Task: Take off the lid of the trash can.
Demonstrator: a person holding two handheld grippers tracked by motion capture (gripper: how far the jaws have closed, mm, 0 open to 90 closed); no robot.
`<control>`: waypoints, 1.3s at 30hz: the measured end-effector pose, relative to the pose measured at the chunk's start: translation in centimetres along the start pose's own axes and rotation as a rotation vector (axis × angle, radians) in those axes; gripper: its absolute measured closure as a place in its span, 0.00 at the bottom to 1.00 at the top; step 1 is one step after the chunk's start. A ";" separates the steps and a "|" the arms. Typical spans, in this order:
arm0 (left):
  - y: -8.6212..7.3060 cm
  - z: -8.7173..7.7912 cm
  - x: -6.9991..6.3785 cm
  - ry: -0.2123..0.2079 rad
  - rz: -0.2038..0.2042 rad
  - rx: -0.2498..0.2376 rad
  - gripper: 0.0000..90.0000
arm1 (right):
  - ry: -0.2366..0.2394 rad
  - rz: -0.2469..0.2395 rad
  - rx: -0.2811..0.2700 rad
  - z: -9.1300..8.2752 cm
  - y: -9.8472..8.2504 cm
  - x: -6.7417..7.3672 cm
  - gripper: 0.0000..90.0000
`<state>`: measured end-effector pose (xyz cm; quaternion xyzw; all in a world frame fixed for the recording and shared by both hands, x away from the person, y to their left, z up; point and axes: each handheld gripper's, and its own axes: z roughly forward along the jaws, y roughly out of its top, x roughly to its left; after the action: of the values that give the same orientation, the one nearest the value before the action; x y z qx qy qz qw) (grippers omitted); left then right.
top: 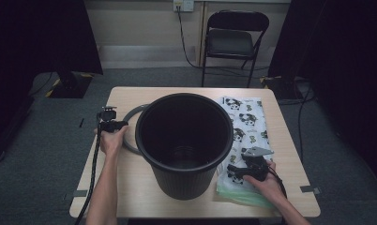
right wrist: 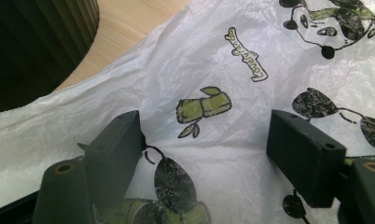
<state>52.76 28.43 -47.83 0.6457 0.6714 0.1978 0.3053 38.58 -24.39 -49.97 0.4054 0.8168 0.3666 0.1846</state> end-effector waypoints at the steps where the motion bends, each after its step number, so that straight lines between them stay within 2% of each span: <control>1: 0.0 -0.3 0.0 -0.003 0.006 -0.006 0.53 | 0.000 -0.001 0.000 0.0 0.0 0.0 0.29; 4: 0.1 -1.4 -0.2 -0.050 0.022 -0.021 0.42 | -0.002 0.001 0.000 0.0 0.0 0.0 0.29; 6: 0.0 -2.3 -0.6 -0.095 0.055 -0.043 0.40 | -0.003 0.003 0.001 0.0 0.0 0.0 0.29; 7: -0.1 -2.7 -0.9 -0.119 0.055 -0.063 0.40 | -0.001 0.001 0.001 0.0 0.0 0.0 0.29; 8: -0.2 -3.1 -1.2 -0.138 0.075 -0.069 0.39 | 0.001 0.000 0.002 0.0 0.0 0.0 0.29; 10: -0.5 -4.0 -2.0 -0.140 0.126 -0.087 0.34 | 0.007 0.003 0.009 -0.1 0.0 -0.1 0.26; 12: -0.9 -4.7 -2.5 -0.176 0.147 -0.106 0.30 | 0.020 0.009 0.018 -0.2 0.1 -0.1 0.22; 13: -1.1 -5.1 -2.7 -0.204 0.145 -0.117 0.27 | 0.018 0.013 0.017 -0.2 0.1 -0.2 0.23; 16: -1.8 -5.8 -3.2 -0.254 0.174 -0.099 0.17 | 0.013 0.022 0.002 -0.7 0.4 -0.4 0.22; 18: -2.6 -6.4 -3.7 -0.270 0.173 -0.097 0.22 | -0.002 0.030 -0.019 -1.1 0.9 -0.8 0.22; 20: -3.3 -7.0 -4.3 -0.309 0.212 -0.066 0.34 | -0.003 0.037 -0.036 -1.3 1.3 -1.1 0.22; 22: -4.4 -7.9 -4.7 -0.337 0.219 -0.080 0.31 | -0.006 0.041 -0.037 -1.3 1.7 -1.4 0.22; 26: -6.3 -9.5 -5.5 -0.332 0.304 -0.053 0.30 | -0.033 0.029 -0.036 -1.2 2.4 -2.1 0.23; 27: -6.7 -9.8 -5.7 -0.333 0.303 -0.044 0.31 | -0.036 0.033 -0.040 -1.2 2.6 -2.3 0.23; 28: -7.1 -10.2 -5.7 -0.329 0.322 -0.042 0.34 | -0.040 0.034 -0.035 -1.2 2.7 -2.5 0.23; 29: -7.6 -10.5 -5.8 -0.338 0.331 -0.063 0.38 | -0.045 0.033 -0.039 -1.3 2.8 -2.7 0.23; 30: -8.2 -10.7 -5.9 -0.371 0.332 -0.062 0.42 | -0.052 0.033 -0.041 -1.3 2.9 -3.0 0.23; 32: -9.3 -11.0 -6.1 -0.399 0.361 -0.038 0.42 | -0.067 0.041 -0.047 -1.4 3.0 -3.7 0.22; 34: -10.4 -11.2 -6.3 -0.429 0.354 -0.036 0.40 | -0.078 0.045 -0.050 -1.5 3.2 -4.5 0.21; 36: -11.4 -11.2 -6.8 -0.385 0.436 -0.029 0.39 | -0.109 0.050 -0.043 -1.4 3.3 -5.5 0.21; 38: -12.3 -11.1 -7.0 -0.404 0.434 -0.003 0.38 | -0.137 0.066 -0.030 -1.1 3.4 -6.5 0.22; 39: -12.8 -11.0 -7.1 -0.391 0.447 0.003 0.37 | -0.151 0.073 -0.018 -1.0 3.4 -6.9 0.22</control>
<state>35.76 21.67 -47.06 0.8037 0.4414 0.1310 0.3769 43.91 -29.04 -46.74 0.4599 0.7818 0.3488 0.2358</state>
